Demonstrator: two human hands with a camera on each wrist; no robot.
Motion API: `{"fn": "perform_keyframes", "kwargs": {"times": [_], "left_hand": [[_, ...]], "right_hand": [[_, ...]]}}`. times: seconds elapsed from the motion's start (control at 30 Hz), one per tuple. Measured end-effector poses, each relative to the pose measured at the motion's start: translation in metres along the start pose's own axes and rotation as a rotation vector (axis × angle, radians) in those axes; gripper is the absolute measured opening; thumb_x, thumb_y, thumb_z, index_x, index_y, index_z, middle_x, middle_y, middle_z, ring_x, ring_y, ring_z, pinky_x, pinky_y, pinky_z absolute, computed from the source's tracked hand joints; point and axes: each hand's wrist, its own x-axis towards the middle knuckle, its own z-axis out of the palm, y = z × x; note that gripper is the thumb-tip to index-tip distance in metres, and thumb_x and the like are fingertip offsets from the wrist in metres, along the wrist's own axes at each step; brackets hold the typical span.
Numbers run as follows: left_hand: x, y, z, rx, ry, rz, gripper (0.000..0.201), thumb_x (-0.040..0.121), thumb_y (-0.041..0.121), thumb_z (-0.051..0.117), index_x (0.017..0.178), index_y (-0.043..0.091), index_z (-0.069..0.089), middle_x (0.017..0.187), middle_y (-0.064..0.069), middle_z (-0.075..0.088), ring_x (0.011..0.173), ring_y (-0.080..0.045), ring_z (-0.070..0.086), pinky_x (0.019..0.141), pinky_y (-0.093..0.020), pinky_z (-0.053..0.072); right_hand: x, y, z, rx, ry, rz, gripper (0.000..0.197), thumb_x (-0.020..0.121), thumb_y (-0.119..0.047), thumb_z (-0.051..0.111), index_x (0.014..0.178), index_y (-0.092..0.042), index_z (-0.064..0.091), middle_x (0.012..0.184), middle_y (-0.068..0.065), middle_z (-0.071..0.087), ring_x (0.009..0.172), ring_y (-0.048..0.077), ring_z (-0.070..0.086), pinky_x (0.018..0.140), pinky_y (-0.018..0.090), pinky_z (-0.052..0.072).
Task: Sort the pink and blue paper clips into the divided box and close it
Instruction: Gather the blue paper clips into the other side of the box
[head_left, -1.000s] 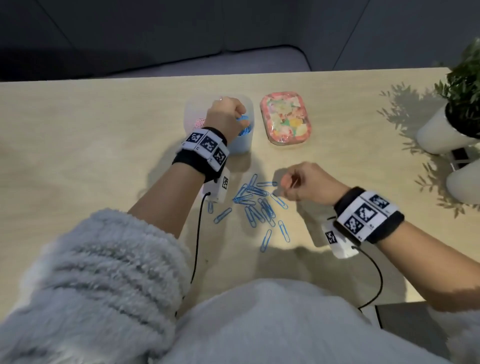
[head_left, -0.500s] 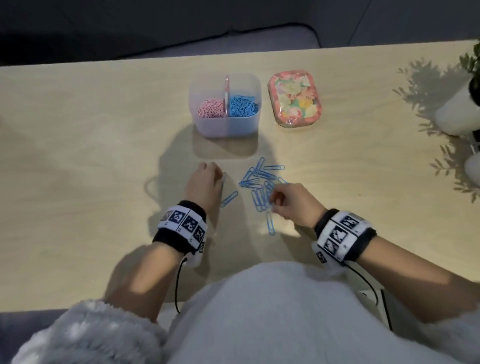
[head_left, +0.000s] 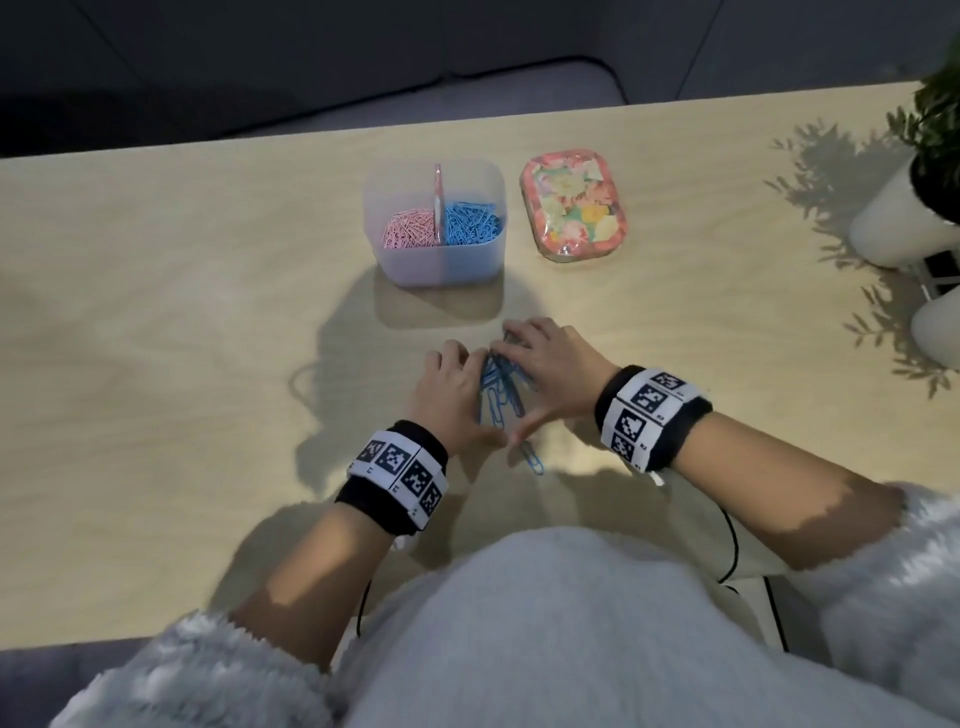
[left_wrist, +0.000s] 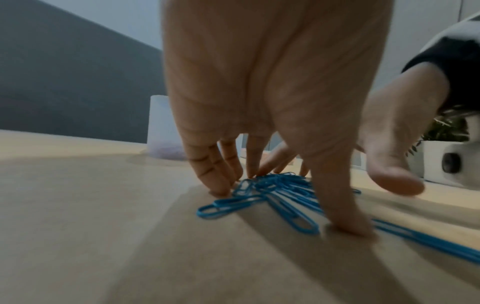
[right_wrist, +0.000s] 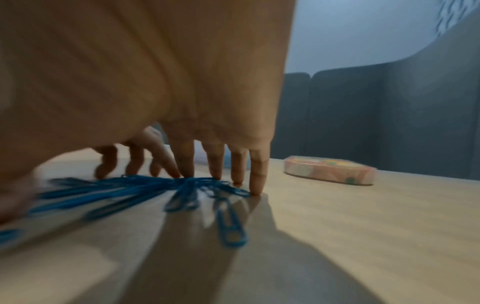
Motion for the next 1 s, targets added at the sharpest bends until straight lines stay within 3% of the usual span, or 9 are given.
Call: {"fn": "perform_keyframes", "kwargs": {"times": [0.1,0.17,0.33,0.47,0.63,0.8,0.87,0.93,1.0], "left_hand": [[-0.002,-0.002,0.004,-0.139,0.050,-0.001,0.069,0.069,0.028,0.075,0.128,0.008,0.046,0.119,-0.016,0.044,0.108,-0.034,0.044,0.097,-0.038,0.037],[-0.001,-0.003,0.006,-0.176,0.070,0.016,0.053,0.073,0.019,0.072,0.120,0.005,0.053,0.116,-0.017,0.048,0.105,-0.034,0.047,0.093,-0.040,0.040],[0.001,-0.003,0.009,-0.116,0.116,0.101,0.020,0.083,0.008,0.059,0.103,0.005,0.063,0.103,-0.017,0.057,0.094,-0.034,0.054,0.078,-0.042,0.045],[0.003,-0.005,0.009,-0.031,0.111,0.119,0.022,0.087,0.015,0.057,0.107,0.009,0.063,0.105,-0.013,0.059,0.096,-0.031,0.056,0.076,-0.042,0.047],[0.004,-0.007,0.009,0.018,0.116,0.131,0.023,0.089,0.015,0.055,0.108,0.007,0.062,0.105,-0.015,0.058,0.097,-0.033,0.056,0.073,-0.044,0.048],[0.002,-0.005,0.006,0.192,0.074,0.172,0.011,0.074,0.004,0.069,0.085,0.002,0.065,0.083,-0.017,0.060,0.072,-0.035,0.062,0.049,-0.036,0.047],[0.003,-0.001,0.003,0.222,0.043,0.180,0.013,0.081,0.002,0.060,0.094,0.001,0.063,0.093,-0.018,0.060,0.082,-0.035,0.062,0.056,-0.037,0.046],[0.004,0.000,0.001,0.259,0.032,0.181,0.018,0.085,0.001,0.052,0.101,0.000,0.060,0.101,-0.018,0.058,0.091,-0.034,0.060,0.064,-0.038,0.046],[0.004,0.002,-0.006,0.255,0.026,0.173,0.012,0.079,0.003,0.063,0.091,0.002,0.064,0.090,-0.016,0.061,0.078,-0.033,0.064,0.056,-0.035,0.048]], "right_hand": [[-0.011,-0.014,0.017,-0.045,0.001,-0.024,0.114,0.056,-0.066,0.071,0.145,-0.013,0.021,0.150,0.009,0.024,0.134,0.030,0.027,0.109,0.041,0.032],[-0.019,-0.019,0.023,0.003,0.009,-0.014,0.095,0.071,-0.049,0.070,0.144,-0.012,0.023,0.150,0.010,0.026,0.133,0.030,0.028,0.110,0.037,0.029],[-0.023,-0.019,0.027,0.198,0.202,0.044,0.033,0.088,-0.008,0.051,0.120,-0.007,0.057,0.120,0.015,0.055,0.111,0.035,0.047,0.091,0.038,0.039],[-0.013,-0.012,0.033,0.142,0.171,0.076,0.026,0.092,-0.008,0.043,0.114,-0.009,0.057,0.112,0.011,0.055,0.106,0.029,0.049,0.088,0.037,0.043],[-0.007,0.005,0.016,0.243,0.220,0.064,0.021,0.089,-0.006,0.050,0.105,-0.001,0.062,0.105,0.020,0.060,0.101,0.036,0.055,0.086,0.043,0.043],[0.014,0.018,-0.050,0.514,0.397,0.124,0.018,0.086,-0.007,0.057,0.099,0.000,0.069,0.099,0.016,0.070,0.095,0.030,0.062,0.082,0.029,0.042],[0.031,0.015,-0.081,0.540,0.474,0.142,0.015,0.085,-0.008,0.059,0.090,0.004,0.068,0.083,0.016,0.067,0.078,0.026,0.058,0.073,0.028,0.042],[0.051,0.012,-0.105,0.550,0.511,0.163,0.017,0.084,-0.008,0.059,0.086,0.007,0.065,0.082,0.023,0.066,0.071,0.028,0.057,0.073,0.038,0.049],[0.066,0.009,-0.119,0.598,0.492,0.194,0.019,0.085,-0.009,0.061,0.092,0.007,0.066,0.091,0.024,0.069,0.072,0.028,0.059,0.072,0.037,0.051]]}}
